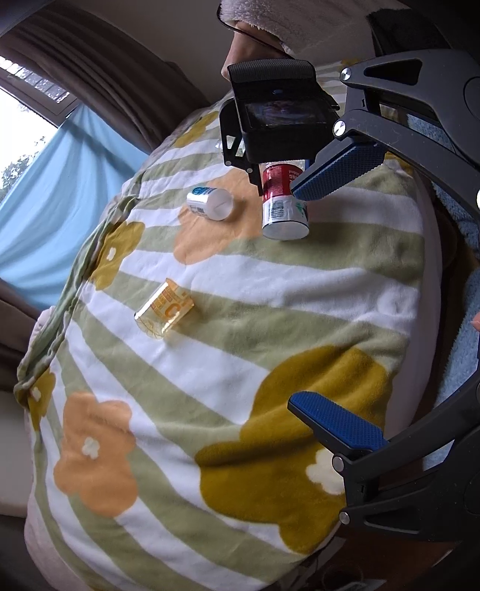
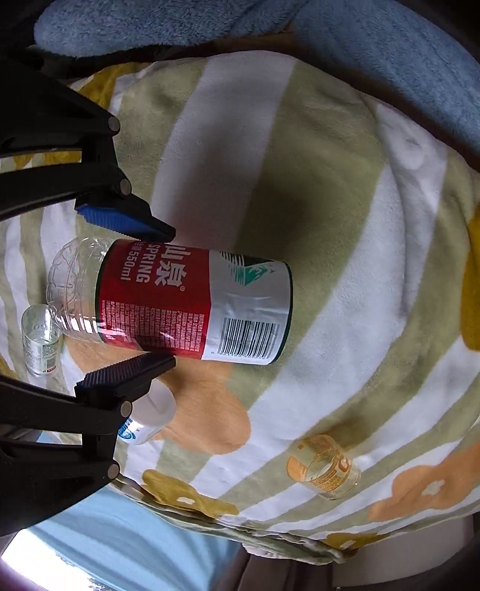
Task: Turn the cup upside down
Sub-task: 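Grasp the red-labelled bottle with the right gripper and lift it, then rotate the right gripper to turn the bottle cap-down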
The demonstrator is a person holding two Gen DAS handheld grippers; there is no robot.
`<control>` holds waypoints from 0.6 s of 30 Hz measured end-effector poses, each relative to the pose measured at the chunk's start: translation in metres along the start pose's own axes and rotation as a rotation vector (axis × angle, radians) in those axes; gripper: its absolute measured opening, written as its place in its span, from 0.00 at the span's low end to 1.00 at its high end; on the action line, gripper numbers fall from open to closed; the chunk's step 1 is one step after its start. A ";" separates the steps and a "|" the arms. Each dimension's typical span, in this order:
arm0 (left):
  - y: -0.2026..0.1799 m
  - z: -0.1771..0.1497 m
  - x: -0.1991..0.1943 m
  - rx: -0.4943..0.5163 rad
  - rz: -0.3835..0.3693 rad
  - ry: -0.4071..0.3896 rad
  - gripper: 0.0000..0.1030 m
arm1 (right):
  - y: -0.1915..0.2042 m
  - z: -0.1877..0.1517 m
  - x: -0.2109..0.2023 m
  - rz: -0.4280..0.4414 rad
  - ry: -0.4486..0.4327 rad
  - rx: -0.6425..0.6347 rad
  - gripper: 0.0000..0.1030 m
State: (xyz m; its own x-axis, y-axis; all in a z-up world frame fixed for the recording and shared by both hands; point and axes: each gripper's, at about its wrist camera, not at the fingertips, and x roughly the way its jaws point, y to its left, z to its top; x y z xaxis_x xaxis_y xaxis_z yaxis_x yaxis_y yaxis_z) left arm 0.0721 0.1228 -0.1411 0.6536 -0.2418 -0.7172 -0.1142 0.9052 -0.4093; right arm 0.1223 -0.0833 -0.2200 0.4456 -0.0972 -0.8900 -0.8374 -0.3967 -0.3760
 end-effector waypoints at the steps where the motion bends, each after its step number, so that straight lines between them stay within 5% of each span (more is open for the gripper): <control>1: -0.001 0.000 0.001 0.002 0.005 0.001 1.00 | 0.003 0.001 0.005 -0.007 -0.003 -0.031 0.55; 6: -0.004 0.001 0.006 0.014 0.025 0.006 1.00 | 0.001 0.001 0.017 -0.024 -0.036 0.008 0.59; 8: -0.004 0.002 0.008 0.017 0.030 0.016 1.00 | -0.011 -0.001 0.021 0.010 -0.032 0.090 0.71; 11: -0.004 0.002 0.009 0.025 0.037 0.016 1.00 | -0.036 -0.013 0.007 0.094 -0.078 0.290 0.74; 12: -0.005 0.002 0.007 0.028 0.037 0.012 1.00 | -0.059 -0.028 -0.008 0.145 -0.123 0.471 0.74; 13: -0.005 0.002 0.006 0.030 0.036 0.008 1.00 | -0.059 -0.028 -0.008 0.145 -0.123 0.471 0.74; 14: -0.006 0.002 0.004 0.032 0.033 0.004 1.00 | -0.084 -0.050 -0.022 0.206 -0.157 0.705 0.74; 15: -0.006 0.002 0.002 0.034 0.030 -0.001 1.00 | -0.084 -0.050 -0.022 0.206 -0.157 0.705 0.74; 16: -0.007 0.001 -0.001 0.035 0.025 -0.006 1.00 | -0.096 -0.064 -0.028 0.252 -0.177 0.844 0.74; 17: -0.007 0.001 -0.003 0.036 0.018 -0.011 1.00 | -0.105 -0.081 -0.031 0.318 -0.206 1.010 0.74; 18: -0.007 0.001 -0.006 0.037 0.011 -0.016 1.00 | -0.111 -0.107 -0.029 0.495 -0.238 1.291 0.74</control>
State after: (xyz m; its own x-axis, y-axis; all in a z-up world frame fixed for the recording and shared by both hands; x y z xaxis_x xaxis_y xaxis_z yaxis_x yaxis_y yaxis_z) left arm 0.0695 0.1178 -0.1334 0.6646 -0.2265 -0.7121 -0.0940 0.9200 -0.3804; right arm 0.2364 -0.1341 -0.1242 0.0678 0.2282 -0.9713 -0.6444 0.7532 0.1320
